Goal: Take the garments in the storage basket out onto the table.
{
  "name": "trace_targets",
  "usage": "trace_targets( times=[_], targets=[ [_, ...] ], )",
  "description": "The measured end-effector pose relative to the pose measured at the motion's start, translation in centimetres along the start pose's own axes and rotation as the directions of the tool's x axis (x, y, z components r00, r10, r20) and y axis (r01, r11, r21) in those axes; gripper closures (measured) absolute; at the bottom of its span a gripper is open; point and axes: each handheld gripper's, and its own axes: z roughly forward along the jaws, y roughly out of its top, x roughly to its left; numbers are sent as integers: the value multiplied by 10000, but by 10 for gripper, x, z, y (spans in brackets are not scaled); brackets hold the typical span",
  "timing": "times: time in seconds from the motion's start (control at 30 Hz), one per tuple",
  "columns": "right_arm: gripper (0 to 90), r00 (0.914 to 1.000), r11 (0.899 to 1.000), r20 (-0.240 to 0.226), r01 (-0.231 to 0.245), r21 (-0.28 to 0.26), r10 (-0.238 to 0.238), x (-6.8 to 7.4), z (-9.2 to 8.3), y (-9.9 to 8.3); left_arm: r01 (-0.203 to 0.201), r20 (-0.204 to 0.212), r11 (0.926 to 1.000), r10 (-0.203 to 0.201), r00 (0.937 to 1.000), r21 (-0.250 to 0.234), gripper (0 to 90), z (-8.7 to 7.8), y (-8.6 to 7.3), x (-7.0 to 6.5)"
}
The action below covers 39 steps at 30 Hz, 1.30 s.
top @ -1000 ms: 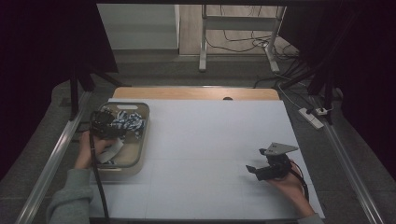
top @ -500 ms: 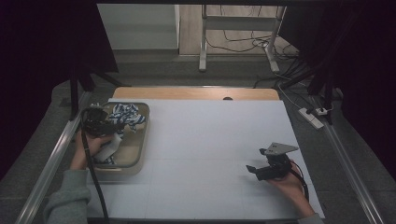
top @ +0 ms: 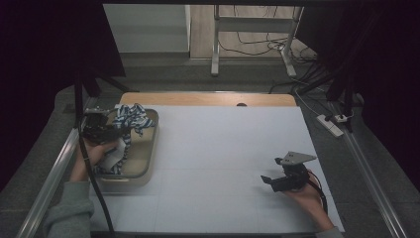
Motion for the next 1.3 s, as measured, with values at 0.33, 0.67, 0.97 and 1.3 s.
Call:
trace_targets(
  times=[0.33, 0.67, 0.97, 1.3],
  targets=[
    [115, 10000, 10000, 5, -15, 12, 15, 0, 0, 0, 174, 597, 9970, -128, 9981, -760, 612, -11, 2, -2],
    [115, 10000, 10000, 19, 1, 21, -1, 0, 0, 0, 36, 1234, 9896, 144, 9922, -1438, 611, -25, 7, -13],
    [115, 10000, 10000, 14, -1, 20, 1, 0, 0, 0, 140, 1507, 9795, 167, 9884, -2010, 611, -32, 7, -15],
    [115, 10000, 10000, 19, -6, 43, 6, 0, 1, 0, 502, 2003, 9628, 42, 9797, -2655, 610, -42, 7, -14]
  ],
)
